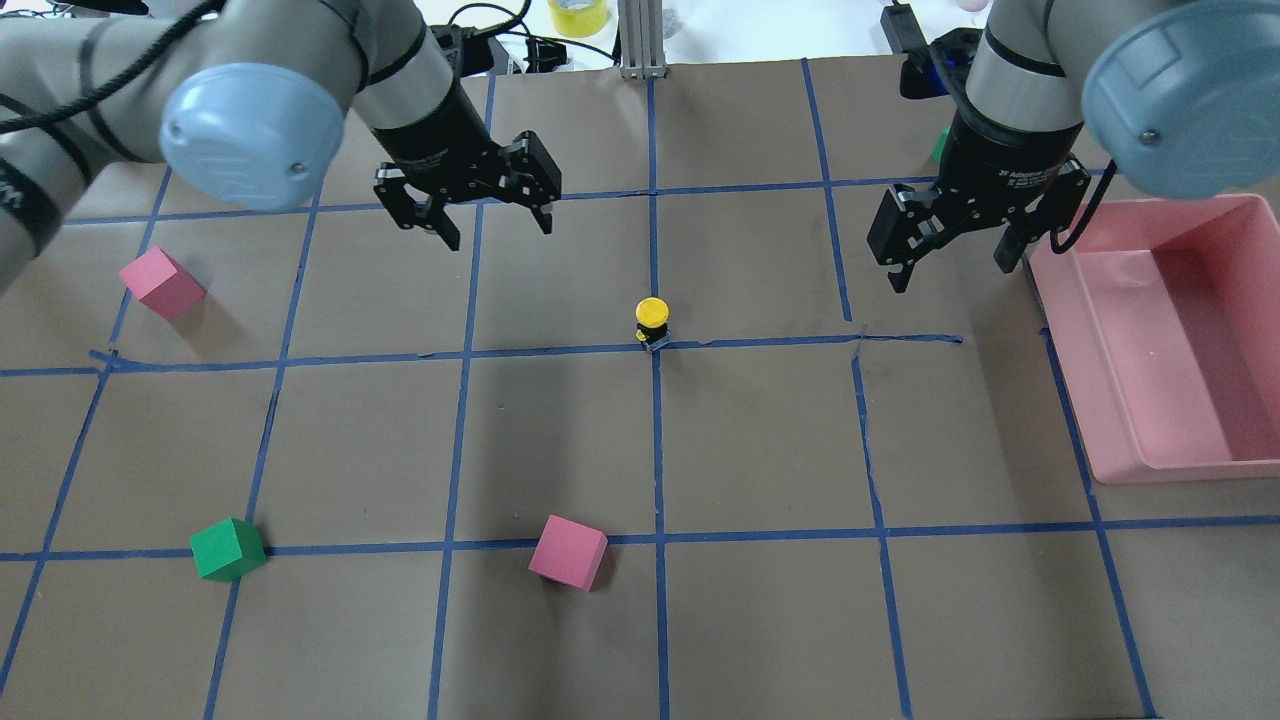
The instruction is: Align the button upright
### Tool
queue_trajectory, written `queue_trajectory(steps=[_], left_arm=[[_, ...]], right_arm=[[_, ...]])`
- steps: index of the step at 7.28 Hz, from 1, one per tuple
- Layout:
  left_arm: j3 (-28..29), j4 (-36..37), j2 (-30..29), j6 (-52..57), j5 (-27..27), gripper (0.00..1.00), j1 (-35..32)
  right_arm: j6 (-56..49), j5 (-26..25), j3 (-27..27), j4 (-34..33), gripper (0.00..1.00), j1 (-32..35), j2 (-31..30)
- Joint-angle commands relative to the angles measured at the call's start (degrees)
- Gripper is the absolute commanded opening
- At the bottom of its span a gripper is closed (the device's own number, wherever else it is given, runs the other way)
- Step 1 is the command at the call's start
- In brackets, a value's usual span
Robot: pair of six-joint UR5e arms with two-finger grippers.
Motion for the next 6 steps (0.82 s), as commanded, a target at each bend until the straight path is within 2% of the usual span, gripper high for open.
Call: queue_trajectory(steps=[1,2,4,6], left_arm=[[-0.7,-0.7,5.4,4.8,3.1,1.00,0.2],[-1.1,-0.4,5.8,10.7,3.2,1.00,0.4],[-1.1,0.3,5.9,12.3,6.2,1.00,1.6],[-1.2,0.6,5.9,11.3,5.6,1.00,2.7]], right_arm=[[-0.3,0.7,-0.3,-0.5,1.00,-0.3,0.0],[-1.1,2.2,-0.5,-0.8,1.00,-0.3,0.1],[-1.1,2.3,-0.9,-3.7,1.00,-0.3,0.1],[-0.9,2.2,-0.8,-4.1,1.00,-0.2,0.2]])
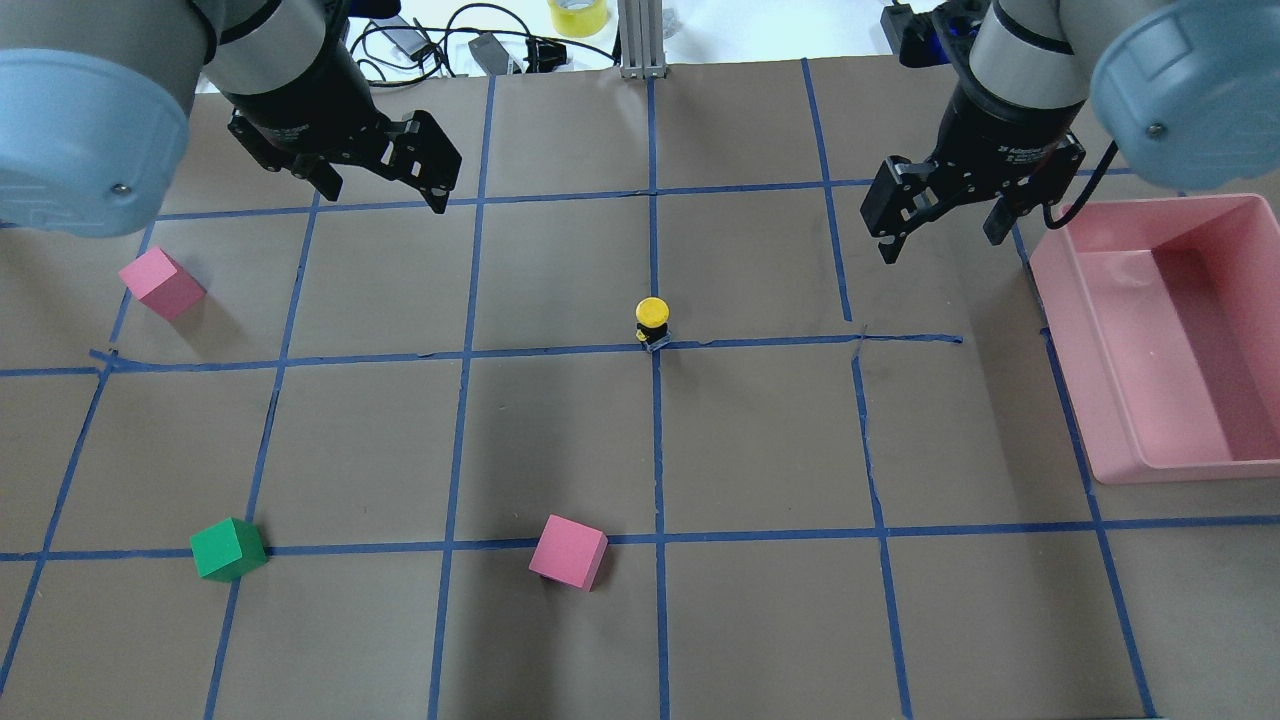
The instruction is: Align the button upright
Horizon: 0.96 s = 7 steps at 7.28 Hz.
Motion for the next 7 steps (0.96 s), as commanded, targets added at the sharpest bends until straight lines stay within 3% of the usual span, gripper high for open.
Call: queue_trajectory(steps=[1,7], left_arm=[[-0.1,0.0,0.0,-1.3,0.0,1.00,0.7],[-0.1,-0.1,0.1,-5.8,0.6,1.00,0.7]], right_arm=[[0.1,0.0,0.2,-0.4,1.00,-0.1,0.0],[-0.1,-0.6,0.4,-0.4,1.00,-0.5,0.1]])
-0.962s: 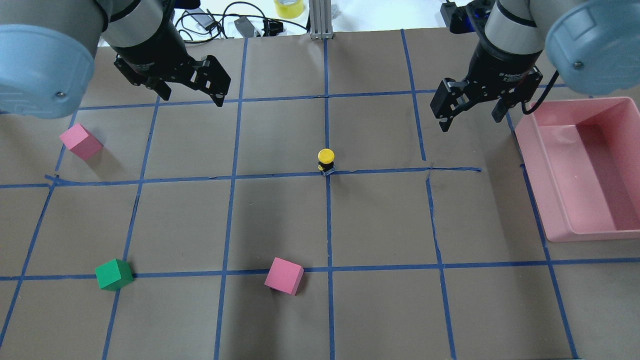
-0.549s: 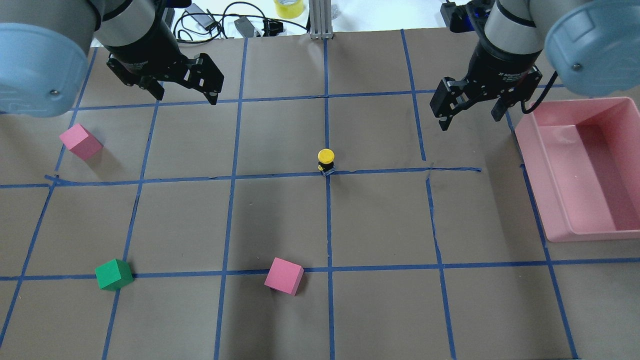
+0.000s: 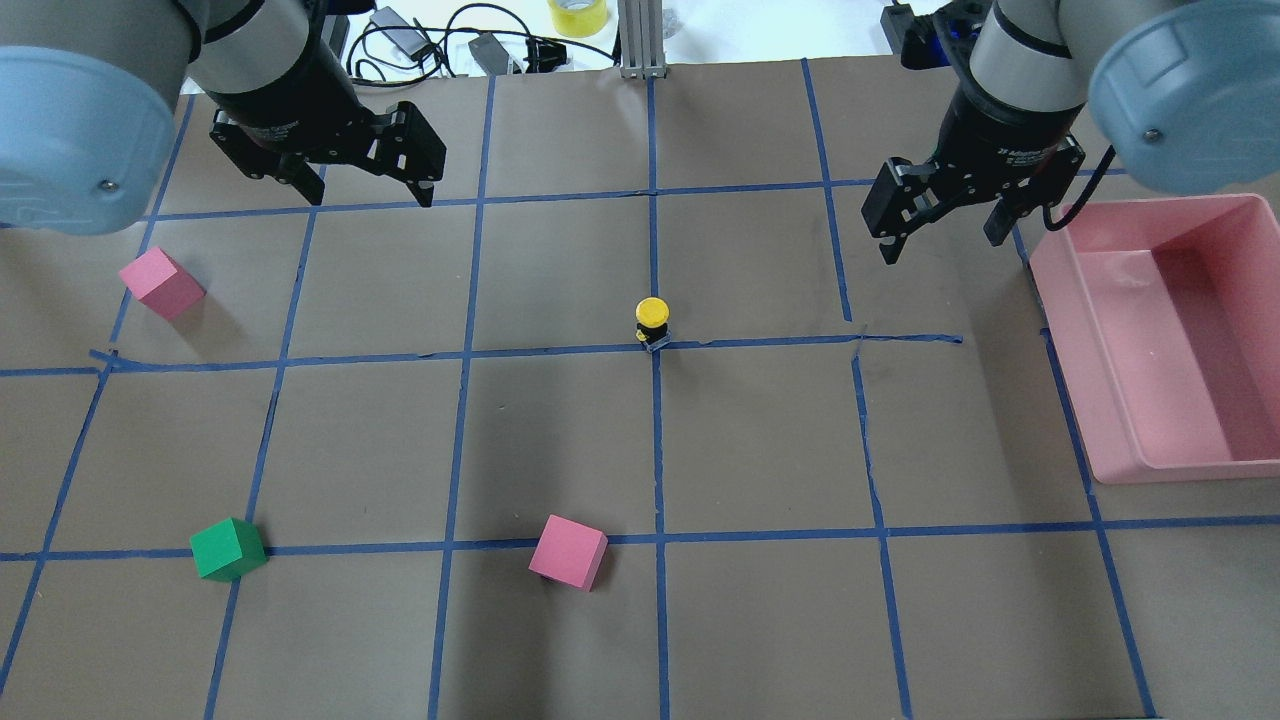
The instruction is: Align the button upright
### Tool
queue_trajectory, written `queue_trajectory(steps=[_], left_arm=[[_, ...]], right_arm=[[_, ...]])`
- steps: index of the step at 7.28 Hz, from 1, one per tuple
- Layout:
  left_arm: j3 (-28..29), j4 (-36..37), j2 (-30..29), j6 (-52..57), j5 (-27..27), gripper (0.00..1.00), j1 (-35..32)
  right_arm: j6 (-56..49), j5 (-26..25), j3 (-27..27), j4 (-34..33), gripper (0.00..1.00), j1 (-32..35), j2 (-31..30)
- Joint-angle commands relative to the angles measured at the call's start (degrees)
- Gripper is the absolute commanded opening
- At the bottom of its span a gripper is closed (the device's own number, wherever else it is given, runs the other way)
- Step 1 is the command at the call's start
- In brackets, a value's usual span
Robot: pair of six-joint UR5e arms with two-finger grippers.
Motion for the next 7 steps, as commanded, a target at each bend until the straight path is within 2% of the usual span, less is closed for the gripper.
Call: queue_trajectory(steps=[1,7], left_arm=[[0.0,0.1,0.0,0.0,0.0,1.00,0.1],[-0.6,0.1,0.1,0.2,-0.2,1.00,0.4]], right_arm=[[-0.1,-0.3,0.0,0.0,1.00,-0.1,0.1],[0.0,-0.3,0.0,0.1,1.00,0.0,-0.1]])
